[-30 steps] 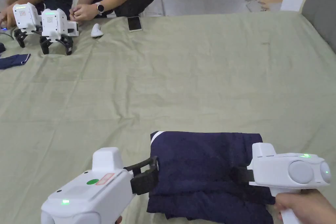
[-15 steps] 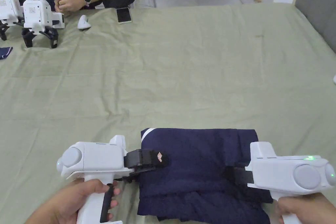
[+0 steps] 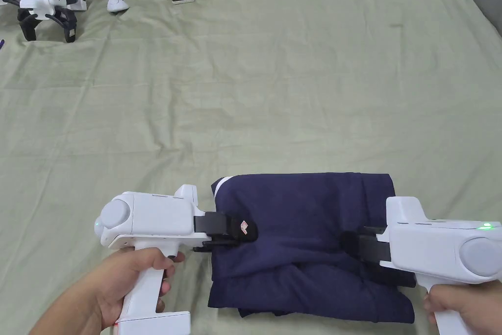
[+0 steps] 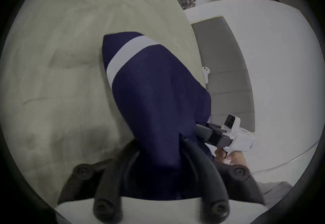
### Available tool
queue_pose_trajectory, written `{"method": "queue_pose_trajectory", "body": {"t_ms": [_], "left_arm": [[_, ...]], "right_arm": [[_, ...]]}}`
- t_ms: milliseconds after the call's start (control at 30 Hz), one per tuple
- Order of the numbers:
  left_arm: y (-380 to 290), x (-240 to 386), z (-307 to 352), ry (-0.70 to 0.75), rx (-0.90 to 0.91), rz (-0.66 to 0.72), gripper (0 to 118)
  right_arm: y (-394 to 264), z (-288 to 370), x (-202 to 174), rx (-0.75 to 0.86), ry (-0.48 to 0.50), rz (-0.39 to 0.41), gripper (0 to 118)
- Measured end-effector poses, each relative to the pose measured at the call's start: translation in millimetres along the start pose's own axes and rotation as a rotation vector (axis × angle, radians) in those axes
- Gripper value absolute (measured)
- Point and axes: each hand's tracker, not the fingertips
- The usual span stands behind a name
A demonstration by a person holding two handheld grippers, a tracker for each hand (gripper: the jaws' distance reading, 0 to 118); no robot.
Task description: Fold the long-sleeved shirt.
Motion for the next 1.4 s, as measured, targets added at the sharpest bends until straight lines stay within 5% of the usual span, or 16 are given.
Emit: {"method": "queue_pose_trajectory", "body": {"t_ms": [567,733,967,1167,1400], "left_arm": [[19.3,38.2,37.1,0.251,-0.053,-0.18,18],[23.1,30.9,63.3,0.308,-0.049,-0.183,18],[27.6,12.3,124.1,0.428,-0.026,-0.16,18],[34.6,-16.1,191.5,0.544,-0.005,-0.105,18],[46.6,-50.8,263.7,0.636,0.035,-0.046,18]], "right_arm": [[3.5,-5.7,-31.0,0.001,0.009,0.076,0],[6.8,-12.4,-48.2,0.028,0.145,0.059,0],[30.3,-32.3,-116.6,0.111,0.261,0.226,0],[46.0,-51.9,-182.2,0.203,0.312,0.454,0],[62.9,-83.1,-239.8,0.21,0.386,0.525,0]]}}
